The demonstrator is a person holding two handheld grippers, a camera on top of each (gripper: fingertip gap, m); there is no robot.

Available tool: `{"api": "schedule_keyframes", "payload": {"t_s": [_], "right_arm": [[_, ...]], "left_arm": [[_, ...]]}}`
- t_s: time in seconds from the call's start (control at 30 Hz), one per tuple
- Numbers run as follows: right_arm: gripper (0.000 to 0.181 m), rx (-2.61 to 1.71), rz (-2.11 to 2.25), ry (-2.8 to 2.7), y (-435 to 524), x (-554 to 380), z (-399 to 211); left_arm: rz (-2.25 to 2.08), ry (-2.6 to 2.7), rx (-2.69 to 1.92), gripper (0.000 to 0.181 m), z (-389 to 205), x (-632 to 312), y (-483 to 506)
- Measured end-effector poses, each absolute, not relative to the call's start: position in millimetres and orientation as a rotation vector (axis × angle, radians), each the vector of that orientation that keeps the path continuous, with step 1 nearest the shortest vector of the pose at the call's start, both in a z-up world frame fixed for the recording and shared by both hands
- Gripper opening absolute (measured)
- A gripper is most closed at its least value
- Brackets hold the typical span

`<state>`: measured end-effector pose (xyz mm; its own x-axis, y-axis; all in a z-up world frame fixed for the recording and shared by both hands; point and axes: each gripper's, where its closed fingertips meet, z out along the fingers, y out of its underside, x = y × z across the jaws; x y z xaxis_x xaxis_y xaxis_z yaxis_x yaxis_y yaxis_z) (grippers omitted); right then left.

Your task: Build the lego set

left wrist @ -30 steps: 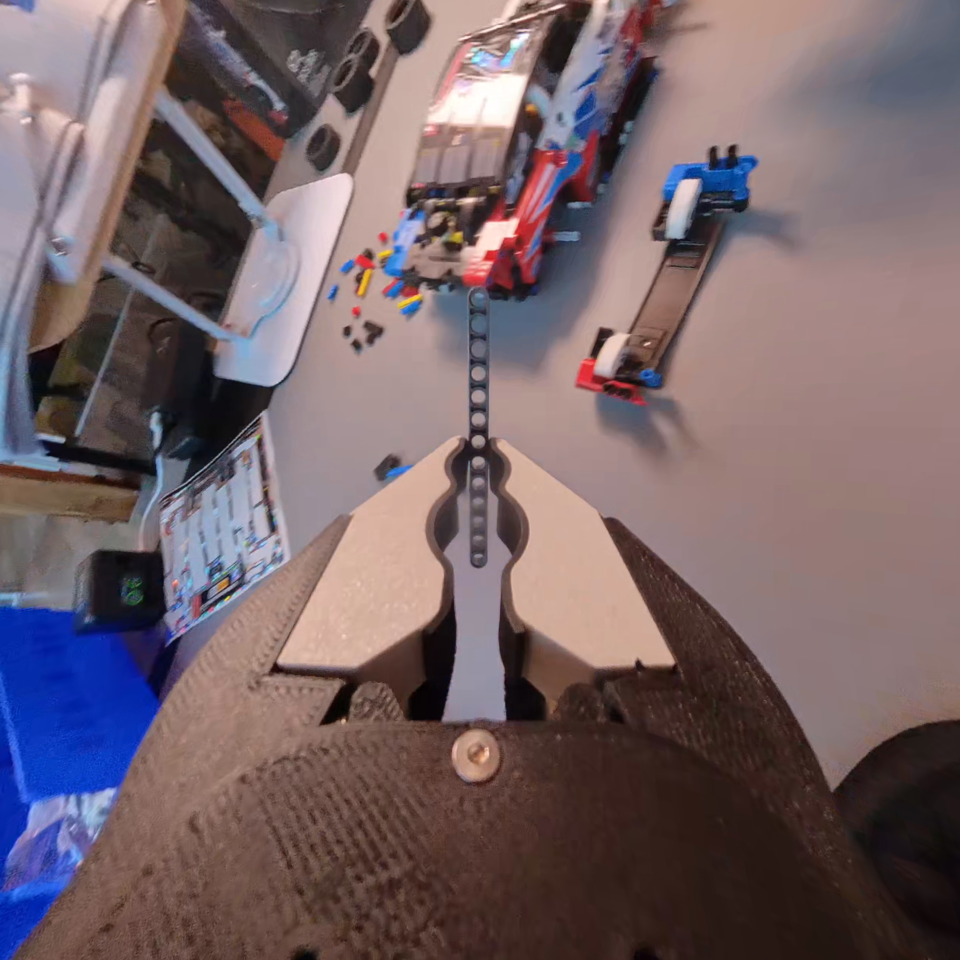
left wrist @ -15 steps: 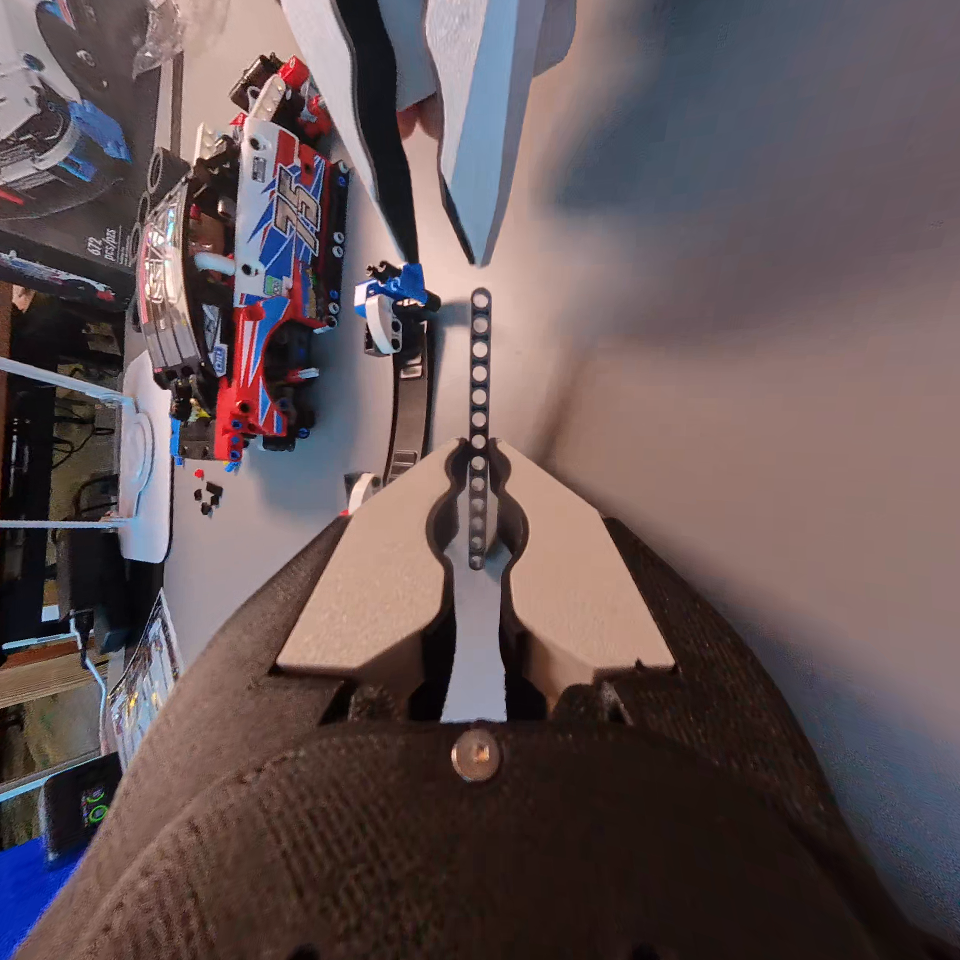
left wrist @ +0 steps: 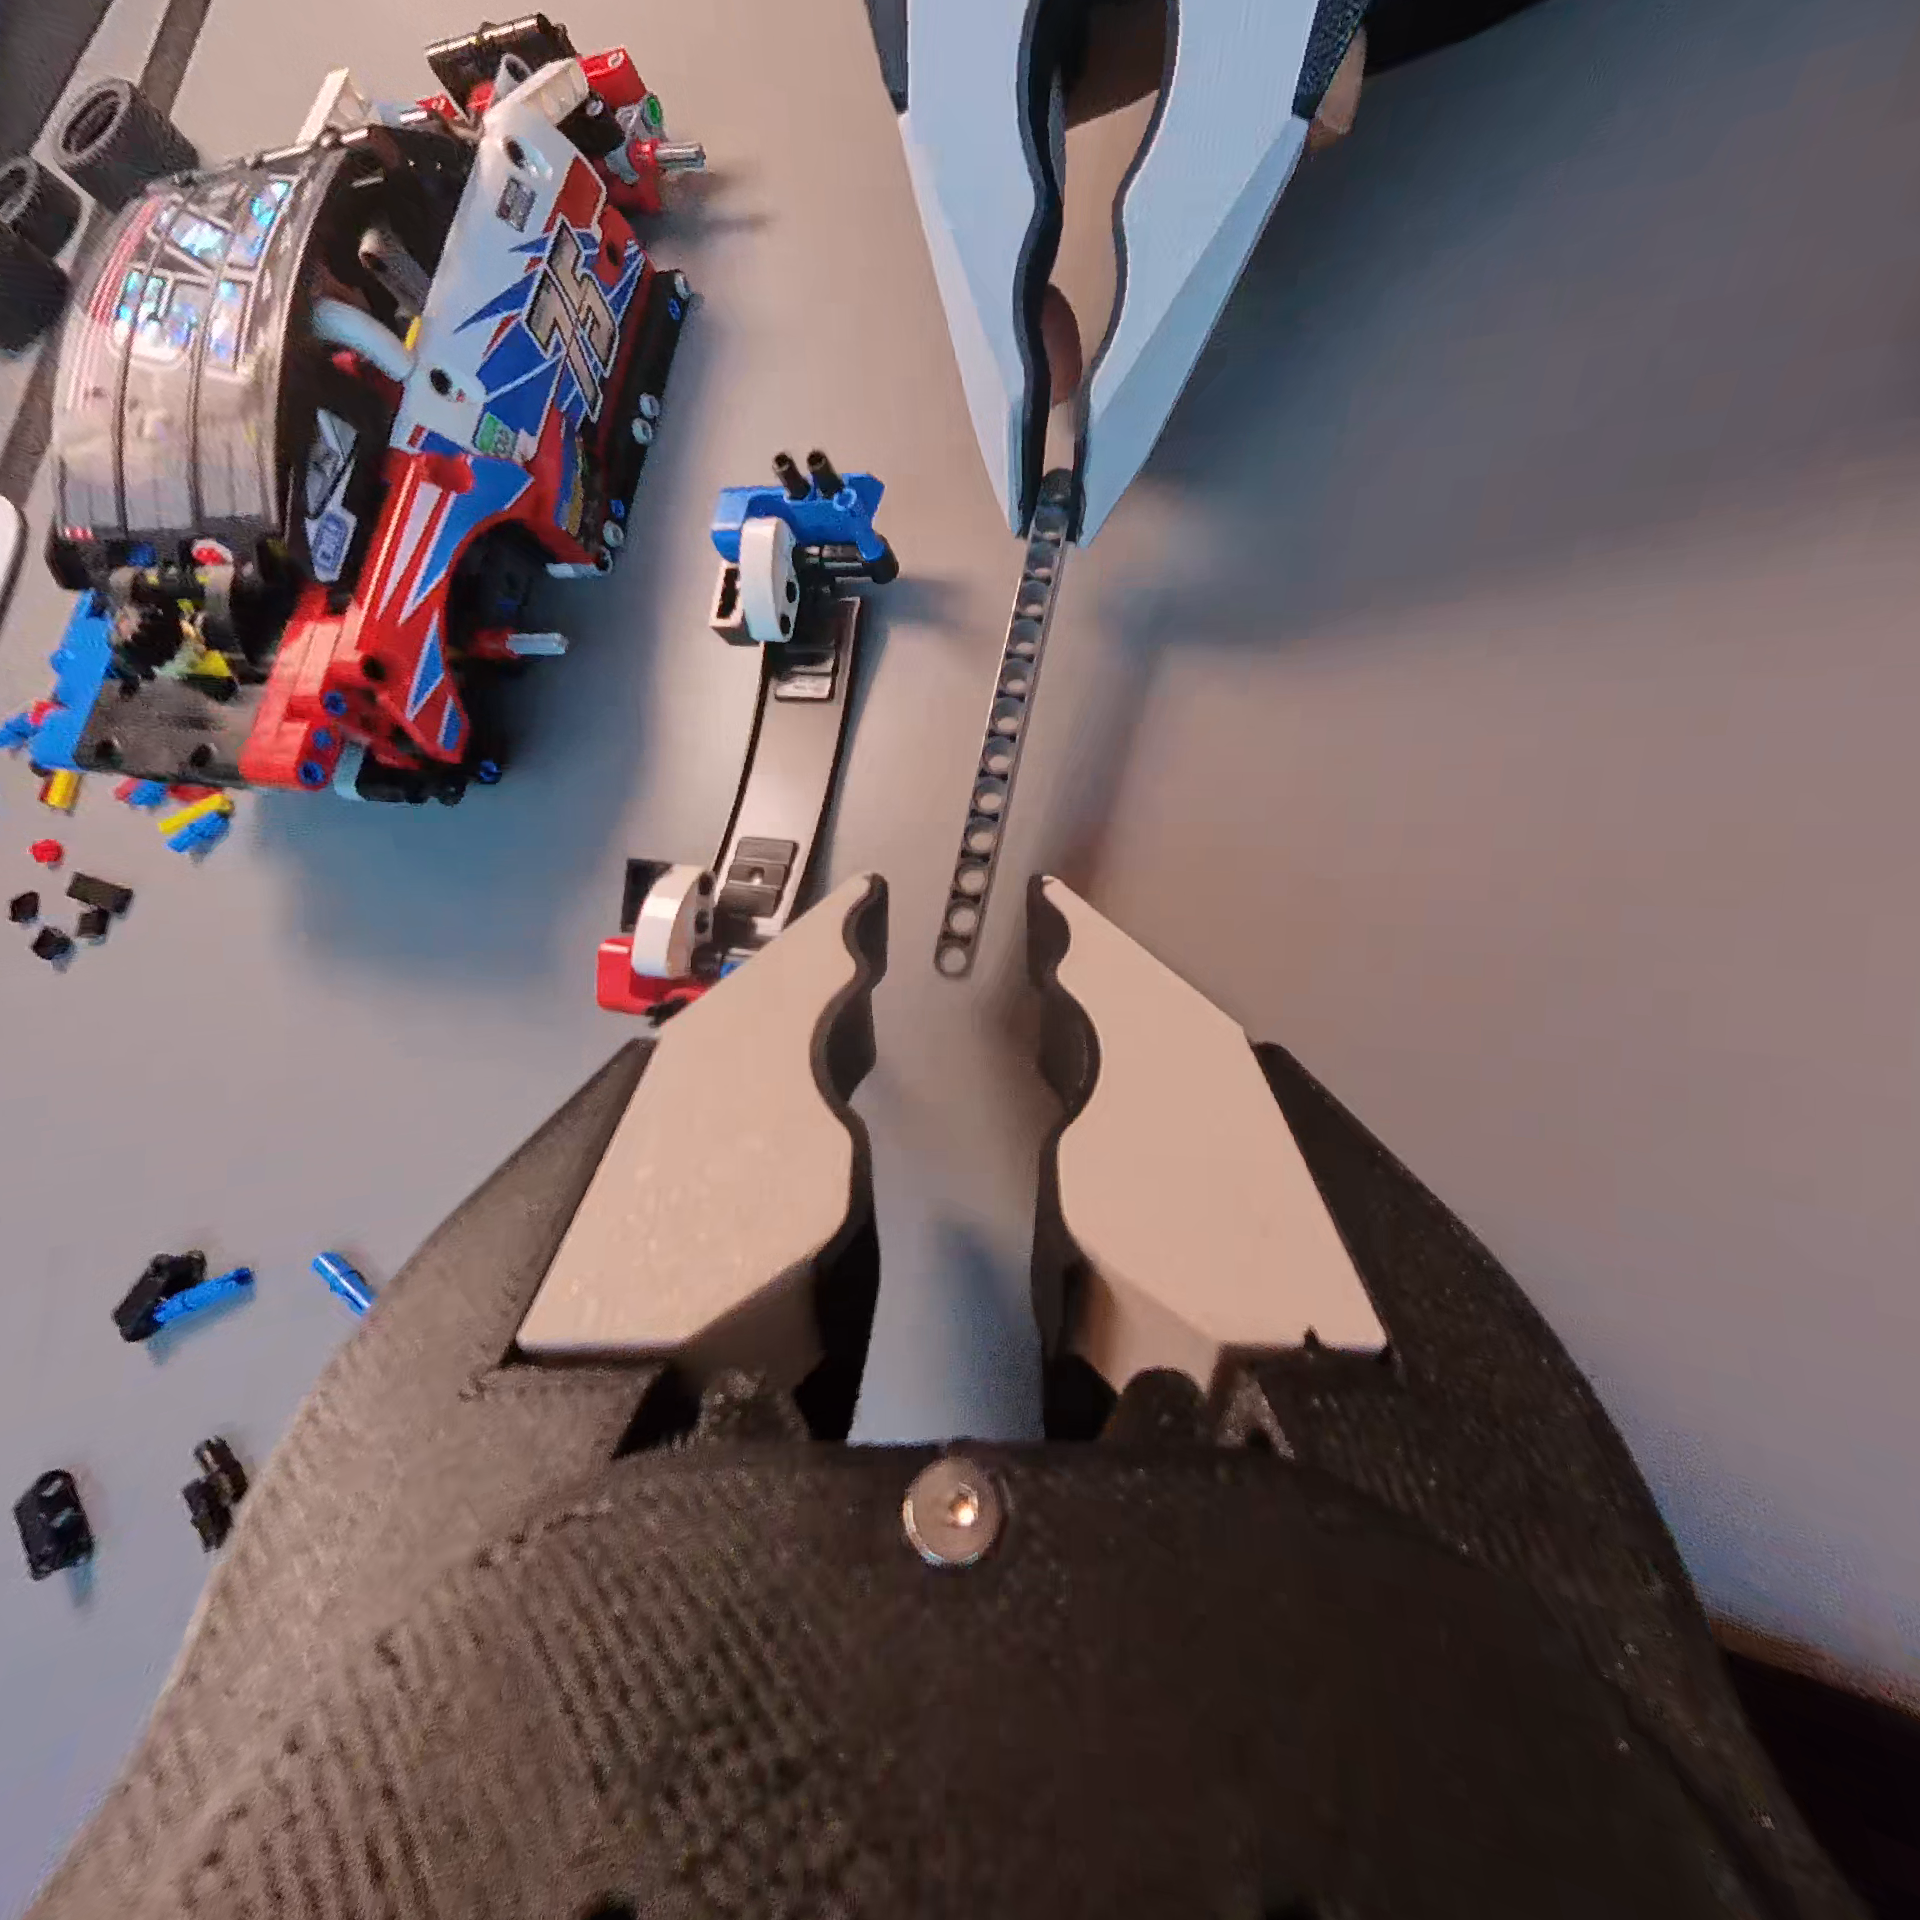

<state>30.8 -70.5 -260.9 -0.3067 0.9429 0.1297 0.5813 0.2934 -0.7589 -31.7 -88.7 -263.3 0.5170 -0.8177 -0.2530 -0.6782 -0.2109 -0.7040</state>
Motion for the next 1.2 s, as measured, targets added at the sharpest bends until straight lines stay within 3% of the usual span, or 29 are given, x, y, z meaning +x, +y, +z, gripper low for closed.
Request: {"api": "schedule_keyframes", "payload": {"t_s": [0.03,0.33,0.5,0.7,0.87,1.2], "right_arm": [[0.005,-1.359,0.838,-1.979,-69.2,30.0,-258.3],[0.005,-1.379,0.926,-1.922,-50.0,12.0,-231.6],[0.004,-1.414,0.857,-1.939,-32.3,6.7,-231.0],[0.005,-1.486,0.847,-1.848,-7.7,20.2,-234.5],[0.005,-1.598,0.799,-1.818,18.6,44.7,-242.6],[0.004,-1.597,0.826,-1.872,3.9,35.4,-265.4]], "left_arm": [[-0.257,1.199,-1.963,0.024,-262.5,-36.2,-89.6],[-0.311,1.059,-1.911,0.005,-234.3,-61.7,-67.4],[-0.29,1.095,-1.956,0.016,-239.5,-79.7,-61.0],[-0.307,1.059,-2.051,0.01,-261.4,-96.5,-66.1],[-0.438,0.975,-2.08,0.027,-269.4,-80.9,-66.6],[-0.234,1.07,-1.992,0.008,-263.4,-60.6,-57.3]]}}
